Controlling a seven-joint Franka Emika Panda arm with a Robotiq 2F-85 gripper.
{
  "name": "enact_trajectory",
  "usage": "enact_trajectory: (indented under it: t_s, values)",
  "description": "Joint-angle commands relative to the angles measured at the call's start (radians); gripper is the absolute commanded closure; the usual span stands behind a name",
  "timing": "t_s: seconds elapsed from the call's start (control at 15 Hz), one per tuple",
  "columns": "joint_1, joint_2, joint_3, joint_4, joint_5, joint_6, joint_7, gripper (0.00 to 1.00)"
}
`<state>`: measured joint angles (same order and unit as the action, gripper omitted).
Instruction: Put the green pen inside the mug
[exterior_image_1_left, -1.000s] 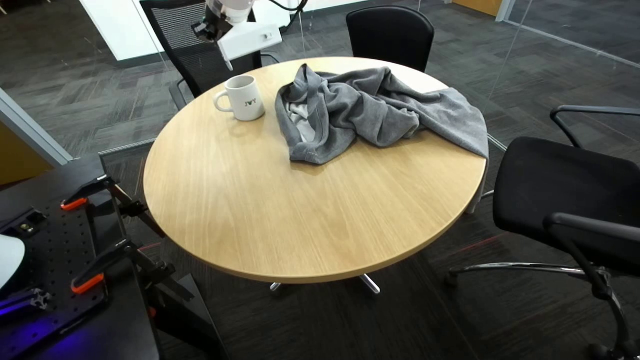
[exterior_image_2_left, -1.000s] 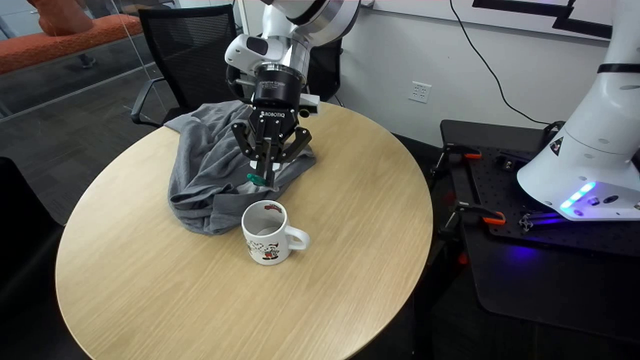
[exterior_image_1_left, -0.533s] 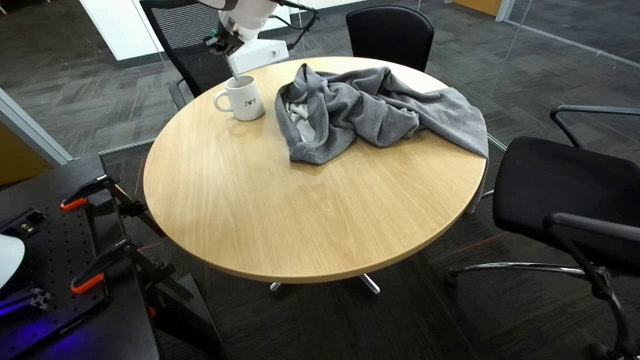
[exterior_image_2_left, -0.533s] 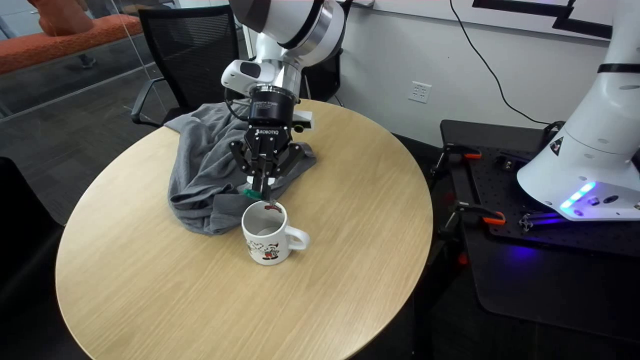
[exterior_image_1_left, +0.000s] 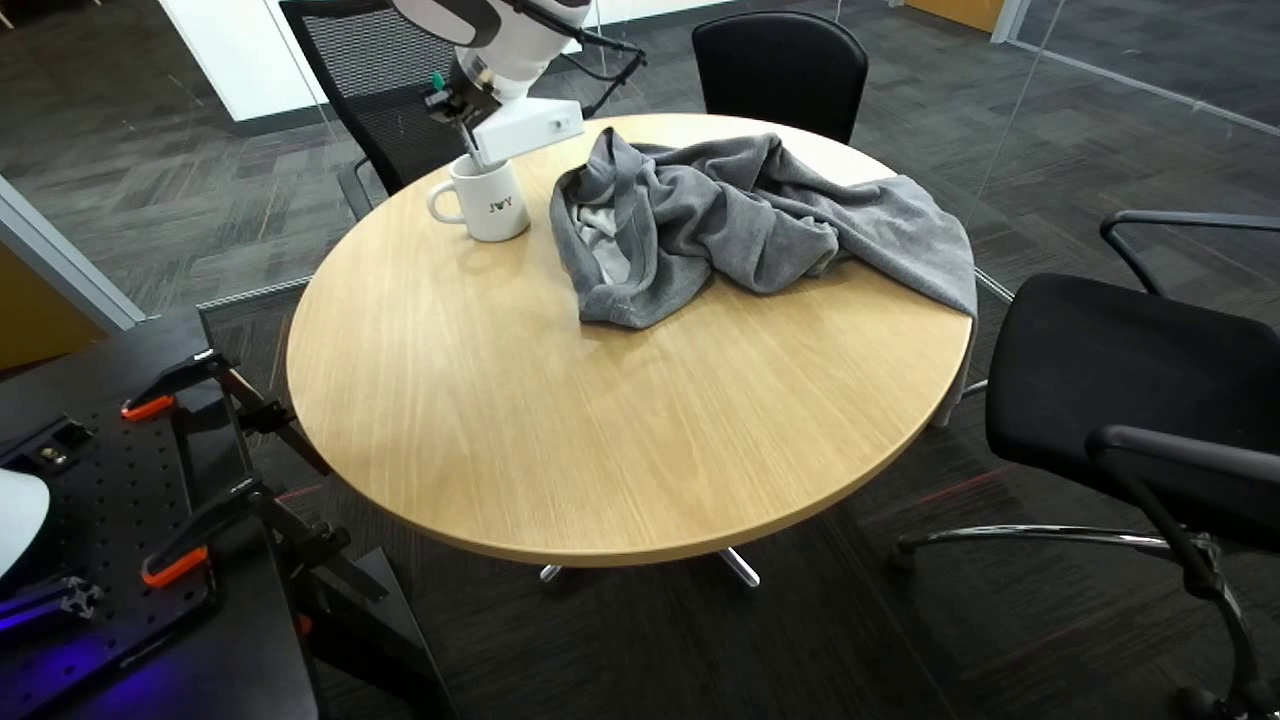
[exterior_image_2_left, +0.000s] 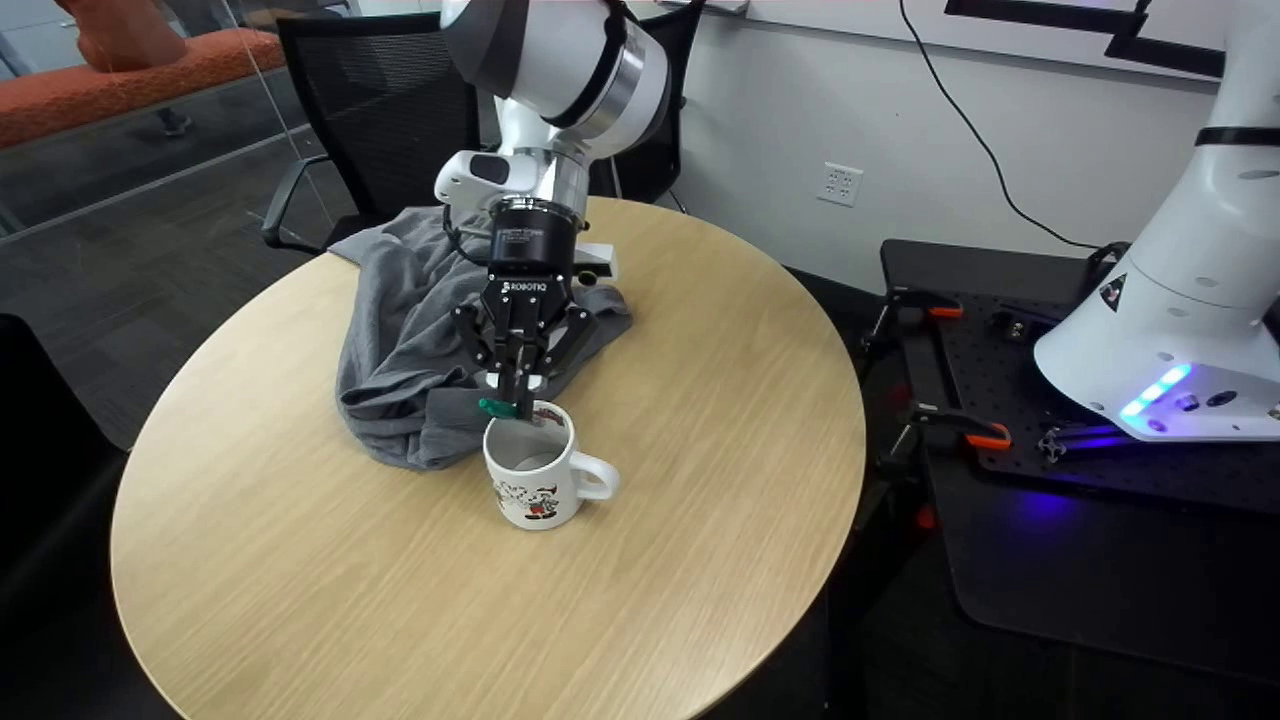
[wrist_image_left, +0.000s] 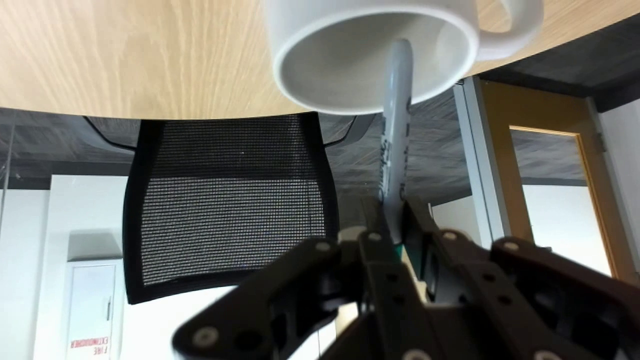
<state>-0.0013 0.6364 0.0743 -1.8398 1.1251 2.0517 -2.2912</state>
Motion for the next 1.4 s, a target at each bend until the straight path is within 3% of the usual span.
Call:
enact_trajectory:
  t_s: [0.0,0.47,1.2,1.27,1.33]
  values:
    - [-0.011,0.013,0.011,0.031,-0.007,-0.032,0.002,0.53]
    - [-0.012,-0.086,0.022,-0.046,0.014,-0.009,-0.045,0.01]
    - [0.006,-0.410,0.024,-0.277,0.079,-0.021,-0.245,0.00]
    - [0.017,-0.336,0.011,-0.207,0.048,-0.007,-0.189,0.00]
    - [0.020,-0.352,0.010,-0.219,0.048,-0.006,-0.194,0.00]
